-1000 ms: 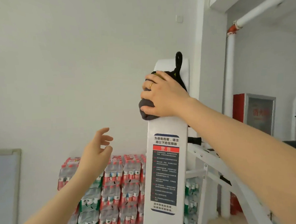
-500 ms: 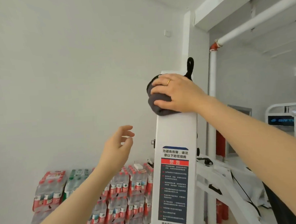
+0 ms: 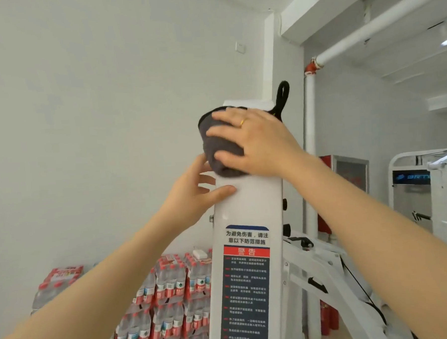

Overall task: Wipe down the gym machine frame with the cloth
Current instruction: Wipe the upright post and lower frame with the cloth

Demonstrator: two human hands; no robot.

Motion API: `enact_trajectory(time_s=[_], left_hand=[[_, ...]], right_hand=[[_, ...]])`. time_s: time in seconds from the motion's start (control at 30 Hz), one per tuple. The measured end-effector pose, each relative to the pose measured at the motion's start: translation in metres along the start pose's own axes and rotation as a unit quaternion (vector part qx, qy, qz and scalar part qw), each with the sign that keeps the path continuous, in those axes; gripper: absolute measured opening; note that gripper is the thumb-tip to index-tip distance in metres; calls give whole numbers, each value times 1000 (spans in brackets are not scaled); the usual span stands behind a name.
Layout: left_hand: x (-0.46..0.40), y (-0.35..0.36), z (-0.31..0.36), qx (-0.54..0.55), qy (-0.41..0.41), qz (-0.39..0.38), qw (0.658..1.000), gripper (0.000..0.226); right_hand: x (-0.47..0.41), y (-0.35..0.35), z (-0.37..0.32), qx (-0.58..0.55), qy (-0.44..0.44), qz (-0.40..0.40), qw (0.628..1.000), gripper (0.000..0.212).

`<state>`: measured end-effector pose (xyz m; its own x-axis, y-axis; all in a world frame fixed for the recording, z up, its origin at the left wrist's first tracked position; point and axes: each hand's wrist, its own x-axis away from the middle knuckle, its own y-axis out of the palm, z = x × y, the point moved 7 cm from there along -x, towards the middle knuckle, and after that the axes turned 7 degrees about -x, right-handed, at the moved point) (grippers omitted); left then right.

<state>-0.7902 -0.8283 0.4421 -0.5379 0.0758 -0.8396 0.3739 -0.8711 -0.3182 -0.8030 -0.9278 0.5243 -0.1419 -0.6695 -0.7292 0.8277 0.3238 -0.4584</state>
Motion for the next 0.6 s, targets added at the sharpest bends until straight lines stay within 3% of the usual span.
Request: enact_trajectory(time_s=[0.07, 0.2, 0.3, 0.43, 0.5, 0.6], left_hand=[[-7, -1, 6, 0, 10, -10, 1000, 66], [-29, -11, 22, -14, 25, 40, 999, 46], [-47, -15, 21, -6, 12, 70, 997, 50], [-54, -13, 17, 19, -9, 85, 996, 67], [-55, -12, 15, 42, -19, 90, 995, 63], [-57, -15, 16, 23, -35, 84, 996, 60]], right_hand=[[-25, -4, 29, -89, 58, -18, 994, 48], [-55, 2, 61, -214, 106, -90, 967, 28], [-47, 0, 57, -171, 102, -99, 975, 32], [-14, -6, 34, -74, 23, 0, 997, 46], [-22, -8, 48, -149, 39, 6, 988, 41], [-55, -1, 98, -322, 137, -56, 935, 27]])
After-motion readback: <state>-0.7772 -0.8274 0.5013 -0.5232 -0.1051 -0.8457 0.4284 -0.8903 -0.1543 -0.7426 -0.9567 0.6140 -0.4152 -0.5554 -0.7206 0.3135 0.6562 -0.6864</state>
